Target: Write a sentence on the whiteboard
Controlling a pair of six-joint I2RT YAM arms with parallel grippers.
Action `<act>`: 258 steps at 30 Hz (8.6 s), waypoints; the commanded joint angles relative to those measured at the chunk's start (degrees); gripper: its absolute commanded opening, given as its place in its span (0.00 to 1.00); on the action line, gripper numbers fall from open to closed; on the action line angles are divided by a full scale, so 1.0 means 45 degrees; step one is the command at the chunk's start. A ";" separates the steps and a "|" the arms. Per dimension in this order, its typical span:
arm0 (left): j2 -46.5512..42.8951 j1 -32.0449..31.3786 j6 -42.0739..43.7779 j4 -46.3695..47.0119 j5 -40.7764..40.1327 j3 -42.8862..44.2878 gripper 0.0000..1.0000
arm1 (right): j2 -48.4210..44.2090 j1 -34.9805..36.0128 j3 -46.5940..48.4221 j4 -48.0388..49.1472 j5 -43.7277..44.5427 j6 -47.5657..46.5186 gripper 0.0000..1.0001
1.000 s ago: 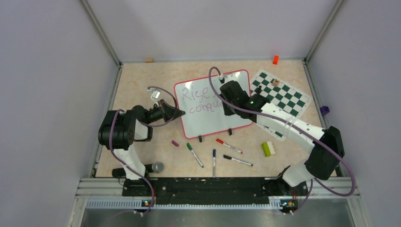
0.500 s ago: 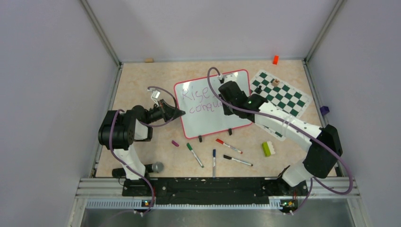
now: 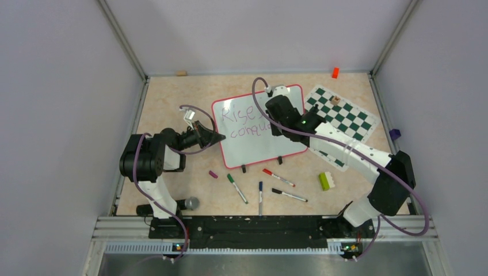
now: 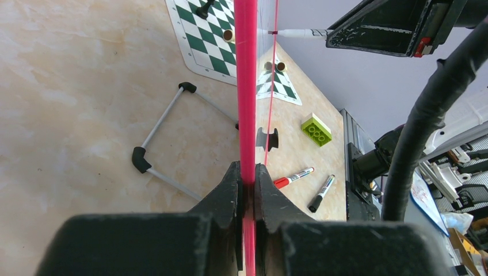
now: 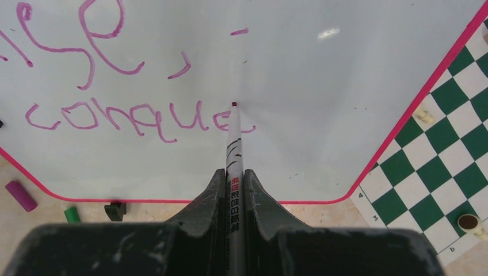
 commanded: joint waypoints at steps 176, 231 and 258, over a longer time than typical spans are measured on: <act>-0.1133 0.0008 0.3662 -0.3545 -0.1495 0.0535 0.00 | -0.4693 0.3098 -0.4243 0.1941 0.2664 0.1608 0.00; -0.1073 0.0096 0.4263 -0.4587 0.0952 0.1180 0.00 | 0.1464 0.4434 0.0006 0.1302 0.3638 0.1801 0.00; -0.0893 0.0130 0.3843 -0.4022 0.1186 0.1195 0.00 | 0.2596 0.4329 0.0106 0.0463 0.1940 0.2167 0.00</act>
